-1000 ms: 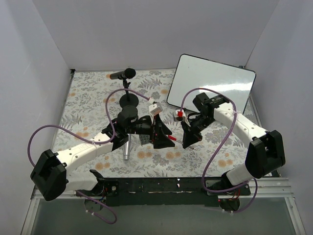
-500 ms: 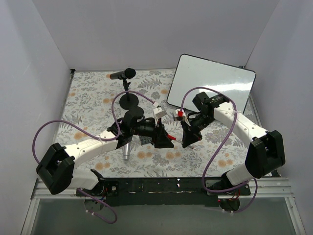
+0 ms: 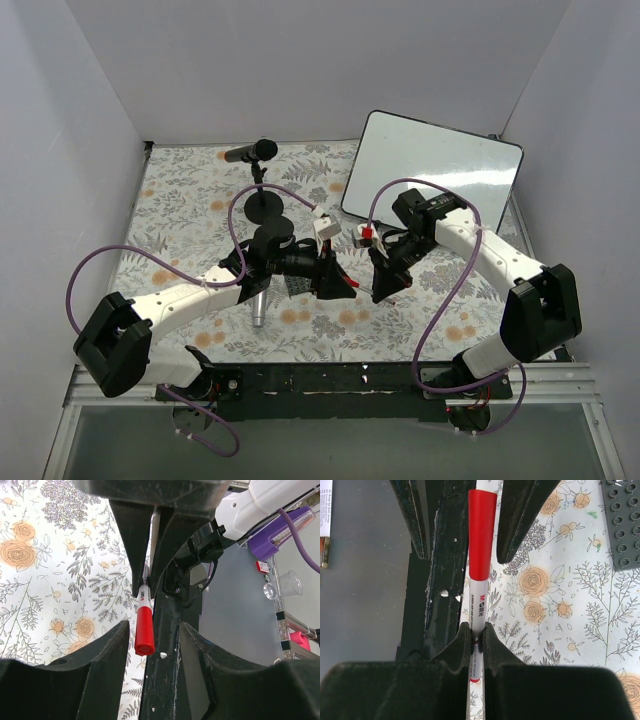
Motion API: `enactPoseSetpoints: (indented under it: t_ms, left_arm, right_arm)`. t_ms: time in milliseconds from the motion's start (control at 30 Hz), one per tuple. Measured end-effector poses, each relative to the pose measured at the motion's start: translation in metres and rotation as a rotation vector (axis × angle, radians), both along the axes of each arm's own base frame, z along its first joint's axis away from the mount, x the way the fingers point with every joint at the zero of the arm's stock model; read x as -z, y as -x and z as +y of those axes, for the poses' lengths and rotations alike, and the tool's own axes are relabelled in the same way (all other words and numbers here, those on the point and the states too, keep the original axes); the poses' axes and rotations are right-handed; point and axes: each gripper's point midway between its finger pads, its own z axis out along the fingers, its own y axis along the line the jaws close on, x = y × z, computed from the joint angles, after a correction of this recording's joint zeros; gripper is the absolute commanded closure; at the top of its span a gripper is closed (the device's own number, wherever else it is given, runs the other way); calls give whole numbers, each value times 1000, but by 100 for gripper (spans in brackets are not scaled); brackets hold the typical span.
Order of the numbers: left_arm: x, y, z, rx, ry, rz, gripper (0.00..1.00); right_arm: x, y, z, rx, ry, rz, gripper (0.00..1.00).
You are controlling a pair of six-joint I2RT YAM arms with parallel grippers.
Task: Write a sentence on the whiteboard
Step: Pass from the right arm to the left
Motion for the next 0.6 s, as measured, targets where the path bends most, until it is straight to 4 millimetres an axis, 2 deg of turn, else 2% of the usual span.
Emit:
enactPoseSetpoints:
  t_ms: [233, 267, 300, 433, 500, 600]
  left_arm:
    - [-4, -2, -2, -3, 17, -8, 68]
    - [-5, -2, -2, -3, 19, -9, 71]
    - [-5, -2, -2, -4, 18, -10, 82]
    - [-1, -5, -2, -16, 10, -4, 100]
    - [-1, -5, -3, -16, 9, -4, 100]
    - [-1, -5, -2, -19, 8, -3, 100]
  right_arm:
    - [2, 2, 1, -8, 5, 9, 99]
    - [2, 2, 1, -9, 6, 11, 99]
    - [2, 2, 2, -9, 6, 13, 99]
    - [1, 6, 1, -10, 8, 32, 99]
    - [1, 6, 0, -10, 11, 35, 99]
    - [1, 6, 0, -10, 12, 34, 83]
